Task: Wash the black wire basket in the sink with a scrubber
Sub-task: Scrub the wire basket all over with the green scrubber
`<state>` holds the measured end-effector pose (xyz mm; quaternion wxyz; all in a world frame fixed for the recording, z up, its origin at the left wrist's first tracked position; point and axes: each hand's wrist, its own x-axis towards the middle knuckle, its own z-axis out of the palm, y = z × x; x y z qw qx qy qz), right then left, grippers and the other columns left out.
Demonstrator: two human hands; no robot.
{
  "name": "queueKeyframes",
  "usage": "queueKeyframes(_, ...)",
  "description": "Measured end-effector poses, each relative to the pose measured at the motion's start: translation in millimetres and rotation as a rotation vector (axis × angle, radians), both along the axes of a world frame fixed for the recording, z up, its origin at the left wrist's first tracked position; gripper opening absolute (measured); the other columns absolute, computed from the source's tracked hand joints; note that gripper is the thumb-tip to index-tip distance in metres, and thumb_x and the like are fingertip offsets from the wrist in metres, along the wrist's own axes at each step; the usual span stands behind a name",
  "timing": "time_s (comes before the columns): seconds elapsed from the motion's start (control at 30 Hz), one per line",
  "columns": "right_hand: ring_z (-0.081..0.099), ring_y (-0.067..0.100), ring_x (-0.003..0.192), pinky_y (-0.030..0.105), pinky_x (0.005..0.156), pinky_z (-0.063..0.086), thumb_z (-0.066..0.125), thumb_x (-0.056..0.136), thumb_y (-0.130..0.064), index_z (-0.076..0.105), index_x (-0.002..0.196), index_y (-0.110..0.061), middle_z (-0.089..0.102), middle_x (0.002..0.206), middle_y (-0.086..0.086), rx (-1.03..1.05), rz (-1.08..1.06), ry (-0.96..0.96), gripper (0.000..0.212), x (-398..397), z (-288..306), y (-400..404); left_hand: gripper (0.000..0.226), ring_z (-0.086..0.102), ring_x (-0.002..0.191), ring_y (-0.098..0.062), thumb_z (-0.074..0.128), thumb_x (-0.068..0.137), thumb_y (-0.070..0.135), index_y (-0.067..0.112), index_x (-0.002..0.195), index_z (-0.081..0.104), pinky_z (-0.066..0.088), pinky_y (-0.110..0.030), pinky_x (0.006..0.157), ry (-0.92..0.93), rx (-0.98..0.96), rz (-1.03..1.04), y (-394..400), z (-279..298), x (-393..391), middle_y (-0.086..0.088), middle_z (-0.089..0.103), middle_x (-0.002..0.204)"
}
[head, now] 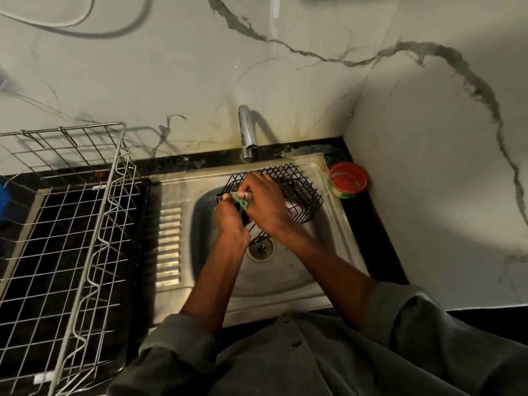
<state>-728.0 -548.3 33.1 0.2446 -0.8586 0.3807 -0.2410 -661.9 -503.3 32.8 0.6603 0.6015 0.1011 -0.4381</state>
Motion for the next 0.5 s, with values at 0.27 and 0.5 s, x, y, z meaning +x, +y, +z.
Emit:
queueKeyframes(0.27, 0.067, 0.024, 0.097, 0.04, 0.083, 0.058, 0.079, 0.082, -0.015, 0.061, 0.105, -0.014, 0.069, 0.105, 0.005, 0.156, -0.578, 0.181, 0.03, -56, -37, -41, 0.033, 0.052, 0.046, -0.013, 0.042, 0.108, 0.024, 0.019, 0.084, 0.064, 0.032, -0.02, 0.037, -0.037, 0.053, 0.048, 10, -8, 10, 0.004, 0.058, 0.056)
queueKeyframes(0.5, 0.059, 0.015, 0.091, 0.032, 0.075, 0.054, 0.072, 0.082, 0.0, 0.065, 0.096, -0.016, 0.062, 0.102, 0.0, 0.111, -0.029, -0.024, 0.022, -3, -3, 9, 0.034, 0.05, 0.052, -0.012, 0.044, 0.108, 0.028, 0.017, 0.084, 0.065, 0.034, -0.024, 0.044, -0.112, 0.107, 0.021, 0, -17, 5, 0.001, 0.058, 0.064)
